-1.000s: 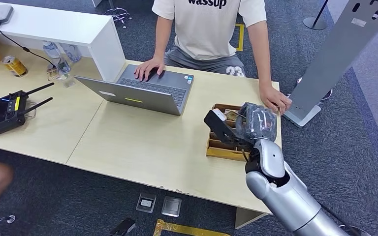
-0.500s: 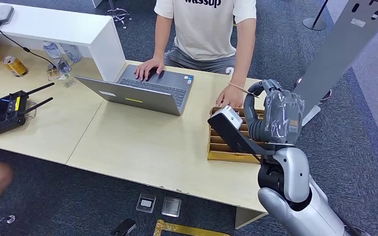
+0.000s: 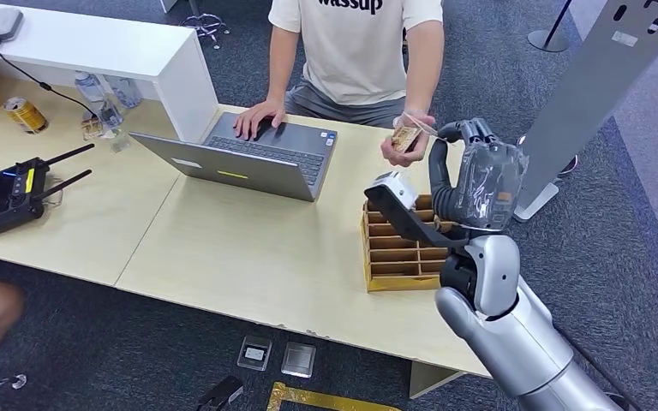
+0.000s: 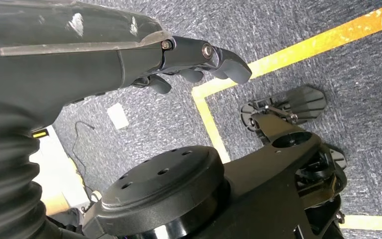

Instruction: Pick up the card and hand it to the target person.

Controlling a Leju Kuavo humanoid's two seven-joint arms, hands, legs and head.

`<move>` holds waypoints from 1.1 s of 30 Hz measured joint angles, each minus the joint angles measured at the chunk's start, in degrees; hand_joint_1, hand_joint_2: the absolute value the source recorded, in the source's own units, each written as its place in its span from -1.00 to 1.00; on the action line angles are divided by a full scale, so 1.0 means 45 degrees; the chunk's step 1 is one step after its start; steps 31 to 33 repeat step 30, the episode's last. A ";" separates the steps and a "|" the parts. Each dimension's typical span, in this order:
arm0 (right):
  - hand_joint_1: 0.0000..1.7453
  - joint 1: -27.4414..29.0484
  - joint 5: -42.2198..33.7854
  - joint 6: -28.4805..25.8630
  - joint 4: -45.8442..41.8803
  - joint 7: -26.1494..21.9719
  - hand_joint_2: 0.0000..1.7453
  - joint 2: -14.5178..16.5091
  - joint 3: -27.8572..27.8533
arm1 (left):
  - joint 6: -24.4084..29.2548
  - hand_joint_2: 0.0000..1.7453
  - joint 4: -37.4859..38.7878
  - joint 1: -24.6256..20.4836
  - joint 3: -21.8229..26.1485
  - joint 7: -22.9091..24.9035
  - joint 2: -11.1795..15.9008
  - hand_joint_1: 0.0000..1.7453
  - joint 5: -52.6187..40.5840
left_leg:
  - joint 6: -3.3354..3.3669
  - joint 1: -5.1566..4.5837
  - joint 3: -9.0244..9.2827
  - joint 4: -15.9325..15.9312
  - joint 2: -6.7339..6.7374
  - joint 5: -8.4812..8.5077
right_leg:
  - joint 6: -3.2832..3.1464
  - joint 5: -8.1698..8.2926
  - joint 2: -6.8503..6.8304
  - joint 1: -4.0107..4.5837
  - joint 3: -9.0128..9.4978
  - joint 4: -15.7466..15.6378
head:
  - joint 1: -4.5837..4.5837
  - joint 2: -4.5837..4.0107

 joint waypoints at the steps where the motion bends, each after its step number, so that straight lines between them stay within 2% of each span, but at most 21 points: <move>1: 0.90 -0.0019 0.0220 -0.0017 0.0249 -0.0021 1.00 0.0061 -0.0063 | 0.0000 1.00 0.0000 -0.0021 -0.0005 0.0021 -0.0010 -1.00 -0.0019 | 0.0000 0.0000 -0.0001 0.0000 0.0000 0.0000 | 0.0000 0.0000 0.0000 0.0000 0.0000 0.0000 | 0.0000 0.0000; 15: 0.90 -0.0097 0.1857 -0.0113 0.2805 -0.0186 1.00 0.1022 -0.0647 | 0.0010 1.00 0.0000 -0.0089 -0.0140 0.0047 -0.0069 -1.00 -0.0018 | 0.0000 0.0000 0.0004 0.0000 0.0005 0.0000 | 0.0000 0.0000 0.0003 0.0000 0.0001 0.0000 | -0.0001 0.0000; 19: -1.00 -0.0093 0.1918 -0.0114 0.3252 -0.0222 1.00 0.1197 -0.0696 | -0.0073 1.00 0.0000 -0.0082 -0.0186 0.0022 -0.0072 -1.00 0.0015 | 0.0000 0.0000 0.0001 0.0000 0.0004 0.0000 | 0.0000 0.0000 0.0003 0.0000 -0.0001 0.0000 | -0.0001 0.0000; 20: -1.00 -0.0087 0.1929 -0.0115 0.3332 -0.0247 1.00 0.1232 -0.0719 | -0.0090 1.00 0.0000 -0.0081 -0.0200 0.0006 -0.0072 -1.00 0.0005 | 0.0000 0.0000 0.0000 0.0000 0.0004 0.0000 | 0.0000 0.0000 0.0003 0.0000 -0.0002 0.0000 | -0.0001 0.0000; 24: -1.00 -0.0021 0.1628 -0.0126 0.3434 -0.0539 1.00 0.1324 -0.0850 | -0.0012 -1.00 0.0002 -0.0053 -0.0244 -0.0116 -0.0072 -1.00 0.0058 | 0.0000 0.0000 -0.0001 0.0000 0.0004 0.0000 | 0.0000 0.0000 0.0003 0.0000 -0.0003 0.0000 | -0.0001 0.0000; 29: -1.00 0.0361 0.0204 -0.0138 0.3151 -0.1912 1.00 0.1508 -0.1477 | 0.0304 -1.00 0.0005 0.0090 -0.0246 -0.0158 -0.0072 -1.00 0.0399 | 0.0000 0.0000 0.0000 0.0000 0.0004 0.0000 | 0.0000 0.0000 0.0003 0.0000 -0.0003 -0.0001 | 0.0000 0.0000; 33: -1.00 0.0401 0.0041 -0.0140 0.3106 -0.2074 1.00 0.1531 -0.1556 | 0.0315 -1.00 0.0005 0.0106 -0.0246 -0.0157 -0.0072 -1.00 0.0416 | 0.0000 0.0000 0.0000 0.0000 0.0004 0.0000 | 0.0000 0.0000 0.0003 0.0000 -0.0003 -0.0001 | 0.0000 0.0000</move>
